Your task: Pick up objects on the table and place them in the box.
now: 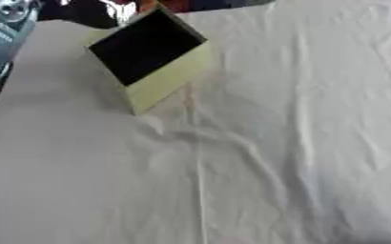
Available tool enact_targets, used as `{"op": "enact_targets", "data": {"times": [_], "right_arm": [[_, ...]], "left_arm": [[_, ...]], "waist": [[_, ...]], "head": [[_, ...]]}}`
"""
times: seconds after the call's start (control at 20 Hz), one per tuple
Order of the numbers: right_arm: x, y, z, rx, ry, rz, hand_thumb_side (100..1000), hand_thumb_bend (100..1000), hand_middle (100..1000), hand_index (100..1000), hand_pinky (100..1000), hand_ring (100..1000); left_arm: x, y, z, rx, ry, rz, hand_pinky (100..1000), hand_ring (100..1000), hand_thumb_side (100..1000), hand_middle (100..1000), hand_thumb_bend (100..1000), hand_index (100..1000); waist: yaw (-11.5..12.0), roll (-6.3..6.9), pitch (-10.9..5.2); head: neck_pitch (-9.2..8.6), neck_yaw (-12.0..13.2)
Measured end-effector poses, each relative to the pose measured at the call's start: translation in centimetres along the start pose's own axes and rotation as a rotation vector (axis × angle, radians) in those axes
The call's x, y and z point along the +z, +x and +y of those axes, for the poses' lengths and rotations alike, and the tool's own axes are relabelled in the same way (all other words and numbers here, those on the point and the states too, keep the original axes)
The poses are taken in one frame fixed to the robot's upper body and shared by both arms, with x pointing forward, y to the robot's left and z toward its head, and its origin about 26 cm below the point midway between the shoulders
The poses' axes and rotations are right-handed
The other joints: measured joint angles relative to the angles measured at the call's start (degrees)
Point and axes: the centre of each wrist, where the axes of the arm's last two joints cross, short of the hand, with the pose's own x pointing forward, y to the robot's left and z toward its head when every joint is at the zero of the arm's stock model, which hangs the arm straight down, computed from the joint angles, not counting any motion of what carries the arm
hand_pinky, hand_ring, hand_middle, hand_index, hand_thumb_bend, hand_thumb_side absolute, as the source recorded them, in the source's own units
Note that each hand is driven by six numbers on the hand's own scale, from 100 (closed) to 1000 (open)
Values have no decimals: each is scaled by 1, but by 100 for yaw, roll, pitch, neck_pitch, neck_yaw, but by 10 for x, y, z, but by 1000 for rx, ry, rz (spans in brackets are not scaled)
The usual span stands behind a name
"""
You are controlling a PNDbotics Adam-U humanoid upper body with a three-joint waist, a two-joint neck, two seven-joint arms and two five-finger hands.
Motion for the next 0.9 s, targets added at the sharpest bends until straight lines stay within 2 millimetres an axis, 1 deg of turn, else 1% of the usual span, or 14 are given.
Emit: {"op": "enact_targets", "data": {"times": [0.15, 0.5, 0.65, 0.8, 0.9], "right_arm": [[-2, 1, 0, 0, 1, -6, 955, 100, 584, 814, 830, 724], [-5, 2, -1, -1, 0, -15, 958, 100, 583, 814, 830, 725], [-5, 3, -1, -1, 0, -15, 957, 100, 583, 814, 829, 725], [-5, 3, -1, -1, 0, -15, 957, 100, 583, 814, 829, 725], [-5, 3, -1, -2, 0, -15, 956, 100, 583, 814, 830, 726]], "left_arm": [[-9, -10, -6, 26, -5, 46, 224, 489, 297, 535, 100, 651], [-24, -32, -37, 81, -85, 80, 239, 494, 270, 536, 100, 650], [-28, -43, -51, 80, -126, 85, 247, 498, 241, 538, 100, 652], [-28, -56, -66, 69, -170, 110, 257, 503, 215, 539, 100, 653], [-27, -65, -75, 62, -195, 138, 292, 524, 178, 555, 100, 667]], "waist": [[-23, 2, 32], [-89, 0, 102], [-98, 3, 108], [-108, 7, 124], [-109, 8, 126]], "head": [[-44, 19], [-89, 25], [-93, 23], [-93, 10], [-93, 5]]}}
